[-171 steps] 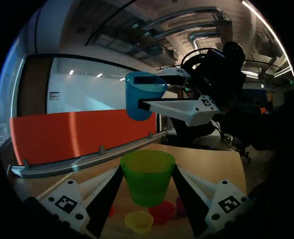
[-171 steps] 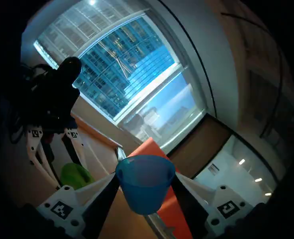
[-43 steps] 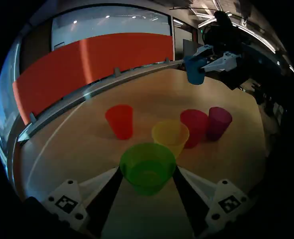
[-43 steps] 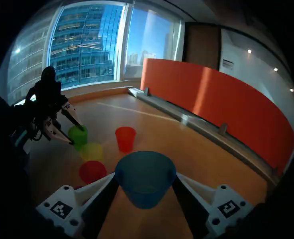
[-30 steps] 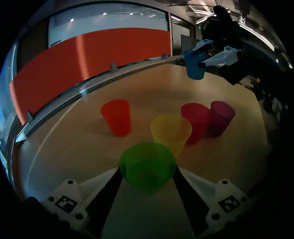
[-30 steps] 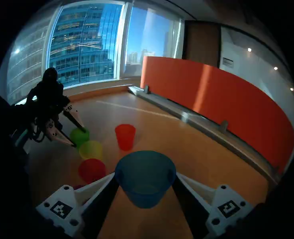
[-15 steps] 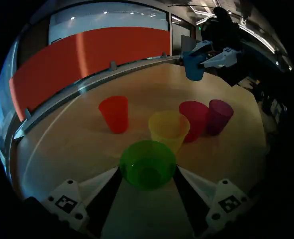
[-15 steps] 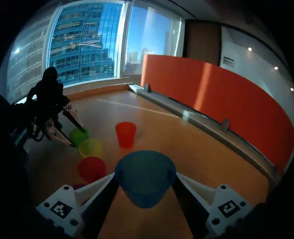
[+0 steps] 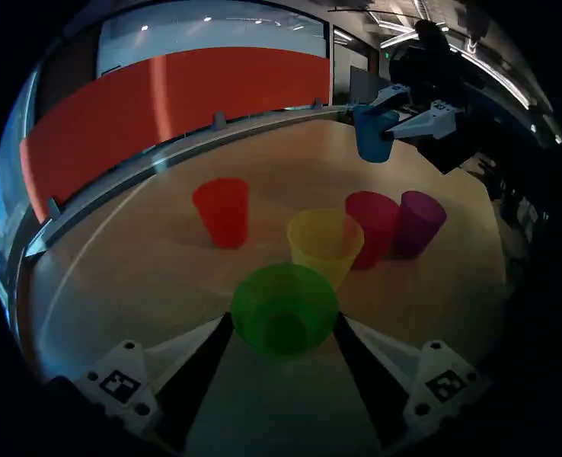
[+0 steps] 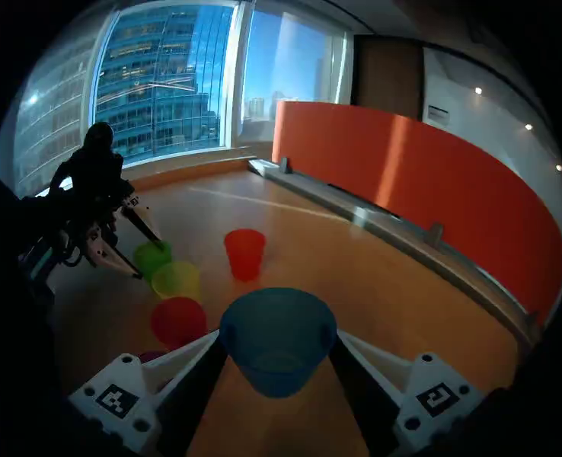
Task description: Pour water
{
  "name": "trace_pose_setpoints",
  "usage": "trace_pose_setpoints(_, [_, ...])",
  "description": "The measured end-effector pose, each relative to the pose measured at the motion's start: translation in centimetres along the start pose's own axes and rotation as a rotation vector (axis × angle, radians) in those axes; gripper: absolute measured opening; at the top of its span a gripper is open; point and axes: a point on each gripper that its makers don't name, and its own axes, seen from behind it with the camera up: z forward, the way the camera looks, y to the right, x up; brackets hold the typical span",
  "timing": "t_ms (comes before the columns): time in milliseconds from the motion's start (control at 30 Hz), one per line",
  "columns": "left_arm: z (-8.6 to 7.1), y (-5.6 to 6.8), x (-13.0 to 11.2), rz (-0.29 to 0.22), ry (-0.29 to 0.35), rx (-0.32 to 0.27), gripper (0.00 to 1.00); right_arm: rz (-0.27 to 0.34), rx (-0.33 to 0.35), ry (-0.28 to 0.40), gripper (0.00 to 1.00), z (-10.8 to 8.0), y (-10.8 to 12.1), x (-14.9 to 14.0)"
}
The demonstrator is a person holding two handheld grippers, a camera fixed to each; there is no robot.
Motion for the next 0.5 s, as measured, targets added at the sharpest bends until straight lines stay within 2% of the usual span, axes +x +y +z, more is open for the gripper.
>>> trace_pose_setpoints(100, [-0.4, -0.4, -0.4, 0.005, -0.009, 0.02, 0.97, 0.01, 0.003, -0.002, 0.91, 0.4, -0.1, -0.5])
trace_pose_setpoints(300, [-1.5, 0.3, -1.3, 0.001, -0.019, 0.021, 0.97, 0.029, 0.013, -0.03, 0.91, 1.6, -0.3, -2.6])
trace_pose_setpoints(500, [-2.9, 0.6, -2.1, -0.016, 0.0, 0.043, 0.97, 0.033, 0.003, -0.068, 0.91, 2.9, -0.1, -5.4])
